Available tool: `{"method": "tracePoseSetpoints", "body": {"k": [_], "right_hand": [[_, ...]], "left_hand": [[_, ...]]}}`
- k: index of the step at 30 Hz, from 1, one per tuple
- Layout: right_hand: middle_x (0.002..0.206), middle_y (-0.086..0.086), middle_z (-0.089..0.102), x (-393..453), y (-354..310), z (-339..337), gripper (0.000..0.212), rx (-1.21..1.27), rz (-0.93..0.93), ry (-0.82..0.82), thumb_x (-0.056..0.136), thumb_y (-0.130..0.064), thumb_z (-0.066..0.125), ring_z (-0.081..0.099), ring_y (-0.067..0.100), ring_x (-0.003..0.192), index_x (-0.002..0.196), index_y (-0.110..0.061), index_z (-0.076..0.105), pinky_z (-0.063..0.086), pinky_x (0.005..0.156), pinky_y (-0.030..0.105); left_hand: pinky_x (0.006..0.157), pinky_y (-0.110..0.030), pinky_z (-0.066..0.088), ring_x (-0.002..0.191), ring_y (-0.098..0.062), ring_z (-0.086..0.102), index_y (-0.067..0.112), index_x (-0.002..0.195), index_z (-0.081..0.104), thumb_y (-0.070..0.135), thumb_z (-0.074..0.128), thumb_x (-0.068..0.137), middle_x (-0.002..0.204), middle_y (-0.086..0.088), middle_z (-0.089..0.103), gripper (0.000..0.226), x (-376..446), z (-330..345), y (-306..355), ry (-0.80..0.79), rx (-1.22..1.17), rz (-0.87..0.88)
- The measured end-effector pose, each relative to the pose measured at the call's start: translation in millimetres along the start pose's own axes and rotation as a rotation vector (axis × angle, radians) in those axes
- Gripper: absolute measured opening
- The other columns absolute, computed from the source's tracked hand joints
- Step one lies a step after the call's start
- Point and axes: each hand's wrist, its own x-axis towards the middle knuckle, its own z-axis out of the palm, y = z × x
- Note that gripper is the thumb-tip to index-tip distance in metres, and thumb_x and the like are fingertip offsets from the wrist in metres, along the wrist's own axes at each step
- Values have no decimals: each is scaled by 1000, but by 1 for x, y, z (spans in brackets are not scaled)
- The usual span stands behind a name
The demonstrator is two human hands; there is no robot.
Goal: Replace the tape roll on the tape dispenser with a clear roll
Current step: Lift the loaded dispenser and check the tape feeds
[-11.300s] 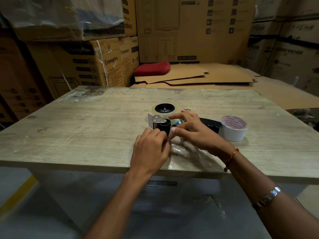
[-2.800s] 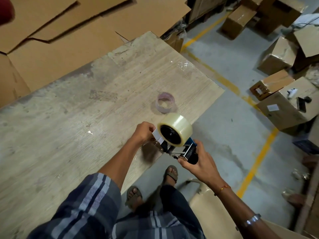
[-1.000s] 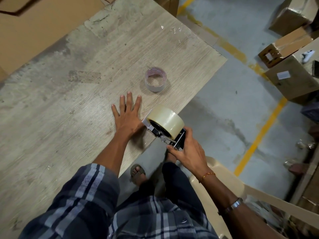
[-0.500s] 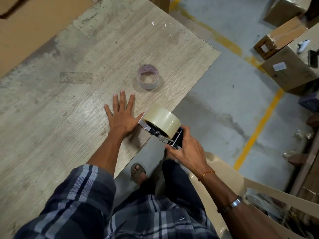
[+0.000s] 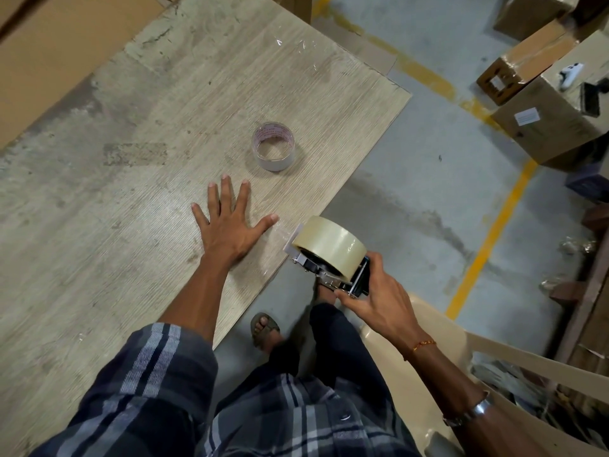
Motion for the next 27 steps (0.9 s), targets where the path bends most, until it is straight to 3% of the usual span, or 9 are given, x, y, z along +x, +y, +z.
{"method": "tracePoseSetpoints", "body": {"k": [12,16,20,27], "right_hand": [[104,-3,65,5,-4,5,67,120,95,-27,78,-46,74,65,20,87,124,-30,29,58,72,42],[95,-3,65,4,8,13,66,18,193,-82,76,-53,72,65,22,80,122,-32,30,58,68,43],[107,1,66,-10,37,20,67,-16,329,-146,74,-54,73,63,26,88,122,-32,31,52,69,39],[106,-10,63,-18,39,20,60,225,356,-15,76,-49,79,63,20,97,116,-32,38,55,76,42]], "left_hand": [[116,-65,-13,148,-27,-29,36,155,-15,89,16,81,163,-3,-29,96,-5,3,9,24,-9,-9],[118,-63,-11,150,-29,-25,37,155,-16,77,18,92,164,-5,-26,81,-22,19,22,84,47,159],[118,-61,-13,150,-27,-27,35,155,-16,77,15,93,164,-5,-26,81,-23,26,22,60,43,123],[121,-57,-9,152,-25,-21,22,158,-11,69,14,97,166,-7,-20,81,-40,39,24,149,125,204]]}}
